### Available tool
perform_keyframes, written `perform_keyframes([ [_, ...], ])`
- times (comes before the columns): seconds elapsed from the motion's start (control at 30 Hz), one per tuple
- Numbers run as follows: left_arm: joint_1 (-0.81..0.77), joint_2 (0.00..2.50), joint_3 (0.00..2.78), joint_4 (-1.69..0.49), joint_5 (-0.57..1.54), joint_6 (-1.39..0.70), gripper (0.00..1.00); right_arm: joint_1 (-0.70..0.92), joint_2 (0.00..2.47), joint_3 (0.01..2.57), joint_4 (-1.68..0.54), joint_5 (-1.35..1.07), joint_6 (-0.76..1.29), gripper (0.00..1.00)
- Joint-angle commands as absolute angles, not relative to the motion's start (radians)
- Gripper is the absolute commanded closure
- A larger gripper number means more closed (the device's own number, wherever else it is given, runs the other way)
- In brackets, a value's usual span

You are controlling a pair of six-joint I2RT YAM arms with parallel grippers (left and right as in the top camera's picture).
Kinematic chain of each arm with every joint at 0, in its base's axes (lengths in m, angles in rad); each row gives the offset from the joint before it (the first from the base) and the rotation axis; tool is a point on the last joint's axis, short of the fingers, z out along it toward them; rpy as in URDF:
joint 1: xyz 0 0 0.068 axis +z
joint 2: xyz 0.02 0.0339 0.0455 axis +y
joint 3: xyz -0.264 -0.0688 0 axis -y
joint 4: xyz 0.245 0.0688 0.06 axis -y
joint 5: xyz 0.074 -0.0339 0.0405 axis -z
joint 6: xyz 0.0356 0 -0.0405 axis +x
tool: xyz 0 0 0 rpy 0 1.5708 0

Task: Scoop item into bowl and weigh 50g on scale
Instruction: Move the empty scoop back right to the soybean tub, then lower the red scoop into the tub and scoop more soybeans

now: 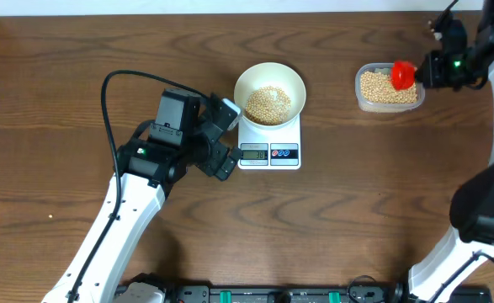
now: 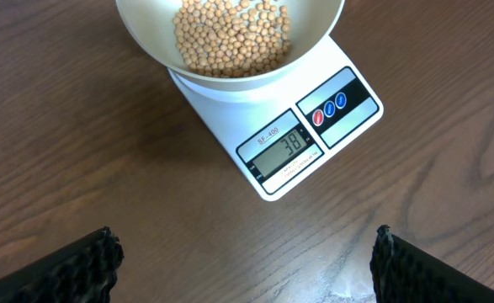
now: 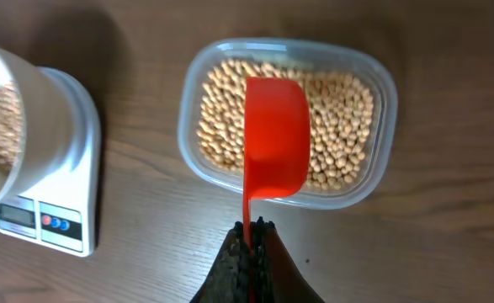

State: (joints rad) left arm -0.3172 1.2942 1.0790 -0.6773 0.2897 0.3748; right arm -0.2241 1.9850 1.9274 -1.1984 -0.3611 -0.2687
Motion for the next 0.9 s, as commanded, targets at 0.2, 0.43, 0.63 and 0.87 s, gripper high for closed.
perform_keyframes([
  [0.2,-0.316,1.302,1.084,-0.68,0.305,0.392,0.04,-0.192,2.064,1.921,-1.143,-0.278,-0.226,0.99],
  [0.43,-0.316,1.302,1.084,-0.68,0.305,0.392,0.04,-0.16,2.128,1.921,-1.11,-0.268,-0.198,0.99],
  [0.63,-0.316,1.302,1.084,-0.68,0.305,0.392,0.04,-0.138,2.16,1.921,-1.097,-0.346,-0.195,0.99],
  [0.87,-0.316,1.302,1.084,-0.68,0.305,0.392,0.04,-0.139,2.183,1.92,-1.123,-0.429,-0.191,0.99],
])
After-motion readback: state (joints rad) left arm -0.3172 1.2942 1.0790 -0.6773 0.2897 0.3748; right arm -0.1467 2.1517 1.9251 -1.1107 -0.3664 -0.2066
